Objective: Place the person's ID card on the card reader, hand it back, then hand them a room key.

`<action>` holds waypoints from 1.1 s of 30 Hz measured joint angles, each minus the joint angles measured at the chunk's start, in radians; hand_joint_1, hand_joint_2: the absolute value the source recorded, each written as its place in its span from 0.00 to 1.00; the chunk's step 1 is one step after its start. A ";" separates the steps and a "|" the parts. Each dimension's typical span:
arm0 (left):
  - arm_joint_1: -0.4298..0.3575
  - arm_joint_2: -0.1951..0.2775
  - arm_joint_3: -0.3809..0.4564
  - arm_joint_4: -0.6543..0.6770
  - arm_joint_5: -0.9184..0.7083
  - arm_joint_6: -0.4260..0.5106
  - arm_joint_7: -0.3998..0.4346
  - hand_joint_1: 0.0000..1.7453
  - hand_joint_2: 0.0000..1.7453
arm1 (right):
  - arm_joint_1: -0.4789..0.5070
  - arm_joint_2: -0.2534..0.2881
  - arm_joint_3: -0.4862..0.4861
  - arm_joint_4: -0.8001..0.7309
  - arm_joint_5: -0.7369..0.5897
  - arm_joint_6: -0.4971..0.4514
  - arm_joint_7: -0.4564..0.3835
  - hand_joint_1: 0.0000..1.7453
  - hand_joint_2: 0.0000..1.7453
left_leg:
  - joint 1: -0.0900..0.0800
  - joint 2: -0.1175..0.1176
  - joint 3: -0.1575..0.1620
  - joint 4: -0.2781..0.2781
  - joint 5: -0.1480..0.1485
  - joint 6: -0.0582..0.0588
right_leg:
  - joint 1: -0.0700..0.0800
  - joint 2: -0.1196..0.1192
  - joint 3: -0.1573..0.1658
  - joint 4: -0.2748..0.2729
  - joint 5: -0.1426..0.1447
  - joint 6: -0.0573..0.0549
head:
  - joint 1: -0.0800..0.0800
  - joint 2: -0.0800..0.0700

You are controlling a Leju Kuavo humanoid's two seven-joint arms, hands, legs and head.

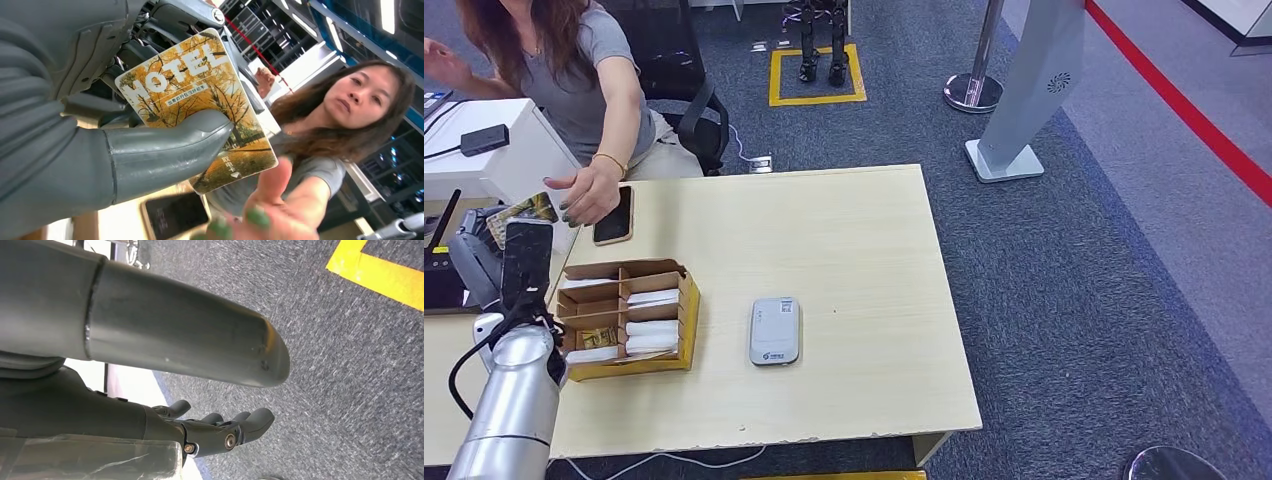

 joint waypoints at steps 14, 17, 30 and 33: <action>-0.086 0.019 0.011 0.103 -0.047 -0.003 -0.009 1.00 1.00 | -0.003 0.006 0.026 0.000 0.000 0.011 -0.004 0.00 0.00 | 0.000 0.001 0.000 0.000 0.000 0.000 | 0.000 0.000 0.000 0.000 0.000 0.000 | 0.000 0.000; -0.089 0.019 0.011 0.107 -0.047 -0.003 -0.009 0.52 1.00 | -0.003 0.006 0.027 0.000 0.000 0.012 -0.005 0.00 0.00 | 0.000 0.001 0.000 0.000 0.000 0.000 | 0.000 0.001 -0.001 0.000 0.000 0.000 | 0.000 0.000; -0.089 0.019 0.012 0.110 -0.041 -0.001 -0.008 0.00 1.00 | -0.004 0.007 0.033 0.000 -0.002 0.011 -0.006 0.00 0.00 | 0.000 0.000 -0.001 0.000 0.000 0.000 | 0.000 0.000 -0.001 0.000 0.000 0.000 | 0.000 0.000; -0.089 0.019 0.012 0.110 -0.040 -0.001 -0.009 0.00 1.00 | -0.004 0.007 0.035 0.000 -0.002 0.011 -0.006 0.00 0.00 | 0.000 0.000 -0.001 0.000 0.000 0.000 | 0.000 0.000 -0.001 0.000 0.001 0.000 | 0.000 0.000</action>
